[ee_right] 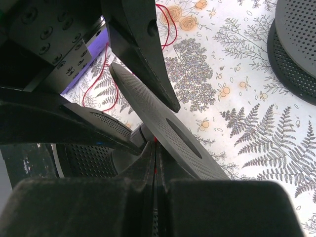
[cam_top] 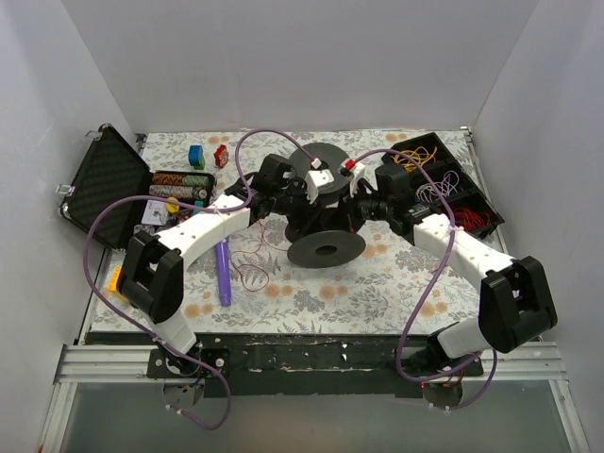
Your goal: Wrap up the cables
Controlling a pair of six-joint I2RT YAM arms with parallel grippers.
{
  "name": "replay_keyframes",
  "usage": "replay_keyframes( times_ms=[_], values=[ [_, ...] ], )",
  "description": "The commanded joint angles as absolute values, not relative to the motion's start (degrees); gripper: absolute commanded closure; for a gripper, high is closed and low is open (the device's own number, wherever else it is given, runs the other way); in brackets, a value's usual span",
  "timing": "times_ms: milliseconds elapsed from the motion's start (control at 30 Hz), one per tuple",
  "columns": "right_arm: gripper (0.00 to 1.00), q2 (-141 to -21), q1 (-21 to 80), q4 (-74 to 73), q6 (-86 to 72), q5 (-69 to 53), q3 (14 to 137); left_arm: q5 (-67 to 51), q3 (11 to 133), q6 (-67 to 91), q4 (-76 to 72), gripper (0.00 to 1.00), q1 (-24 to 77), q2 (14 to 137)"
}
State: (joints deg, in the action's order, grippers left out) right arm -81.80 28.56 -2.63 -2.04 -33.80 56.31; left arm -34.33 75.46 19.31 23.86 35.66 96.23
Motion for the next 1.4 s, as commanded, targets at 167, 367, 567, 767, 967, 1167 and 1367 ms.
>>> replay_keyframes(
  times_ms=[167,367,567,767,967,1167,1367],
  values=[
    [0.99,-80.9,28.6,1.0,-4.2,-33.9,54.8,-33.5,72.0,18.4,21.0,0.84,36.9,96.2],
    [0.99,-79.4,27.2,-1.9,-2.9,-32.3,55.5,-32.4,73.2,22.2,20.9,1.0,36.8,94.2],
    [0.49,-76.8,27.0,-10.8,-0.2,-26.3,62.1,-25.5,79.4,28.4,23.3,1.0,36.8,93.6],
    [0.19,-69.0,24.9,-14.7,-0.2,-20.0,64.7,-18.2,83.7,32.3,25.0,1.0,36.7,92.9],
    [0.16,-59.4,22.3,-13.1,-0.2,-19.2,63.5,-14.2,93.1,36.0,28.7,1.0,35.3,92.3],
    [0.13,-50.3,22.1,-2.6,-0.2,-25.0,54.4,-8.6,110.3,36.3,33.0,1.0,33.7,92.1],
    [0.17,-56.6,24.3,14.9,-7.4,-33.2,42.9,-4.8,126.1,35.6,37.6,1.0,33.7,92.2]
  ],
)
